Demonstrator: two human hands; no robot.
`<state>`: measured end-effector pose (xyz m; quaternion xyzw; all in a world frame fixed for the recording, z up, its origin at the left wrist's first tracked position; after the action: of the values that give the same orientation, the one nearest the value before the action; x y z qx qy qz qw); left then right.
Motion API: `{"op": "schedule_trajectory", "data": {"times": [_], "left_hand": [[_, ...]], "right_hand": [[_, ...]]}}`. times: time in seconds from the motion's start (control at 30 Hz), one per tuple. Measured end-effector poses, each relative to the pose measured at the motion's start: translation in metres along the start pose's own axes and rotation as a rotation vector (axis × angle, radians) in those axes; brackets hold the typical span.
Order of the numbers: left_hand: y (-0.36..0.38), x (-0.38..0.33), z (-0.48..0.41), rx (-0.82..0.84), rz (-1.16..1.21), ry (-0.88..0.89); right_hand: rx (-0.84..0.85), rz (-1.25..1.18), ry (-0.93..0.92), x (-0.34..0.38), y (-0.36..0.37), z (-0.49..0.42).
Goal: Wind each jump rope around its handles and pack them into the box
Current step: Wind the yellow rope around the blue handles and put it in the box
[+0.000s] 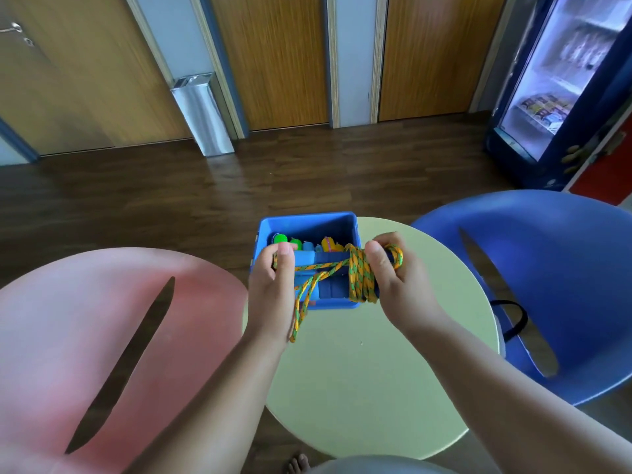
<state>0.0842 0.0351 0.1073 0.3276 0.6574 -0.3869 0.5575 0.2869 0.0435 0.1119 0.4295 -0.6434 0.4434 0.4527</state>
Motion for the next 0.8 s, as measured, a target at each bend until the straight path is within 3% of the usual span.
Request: {"op": "schedule_trajectory", "data": {"times": [0.07,0.2,0.27,0.33,0.4,0.47,0.63,0.8], "left_hand": [[0.003,0.003,0.006,0.098,0.082,-0.063],[0.0,0.003,0.003,0.026,-0.013,-0.009],[0.0,0.005,-0.002,-0.019,-0.122,0.044],[0.001,0.008,-0.004,-0.035,-0.17,0.046],[-0.001,0.011,-0.006,-0.036,-0.219,0.039],[-0.001,0.013,-0.007,-0.041,-0.241,0.013],[0.003,0.013,-0.007,-0.065,-0.248,0.007],[-0.001,0.012,-0.005,-0.075,-0.208,0.017]], "right_hand": [[-0.041,0.024,0.072,0.0,-0.001,-0.002],[0.042,0.131,0.143,-0.01,0.002,-0.006],[-0.088,0.278,-0.036,-0.009,-0.003,-0.004],[-0.166,0.269,-0.335,0.003,-0.006,0.004],[-0.025,0.234,-0.568,0.015,0.003,0.016],[0.149,0.27,-0.671,0.018,0.02,0.028],[0.289,0.169,-0.331,0.009,0.046,0.044],[0.305,0.103,-0.168,0.009,0.053,0.051]]}}
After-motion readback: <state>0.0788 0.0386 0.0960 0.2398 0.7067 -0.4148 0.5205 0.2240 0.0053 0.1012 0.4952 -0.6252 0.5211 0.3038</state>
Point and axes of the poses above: each hand's wrist, its own z-axis away from the middle knuckle, its own y-axis out of the palm, x = y × z, the point moved 4 cm from there along -z, towards the middle knuckle, and after that the axes turned 8 degrees about -x, right-handed, at the moved point
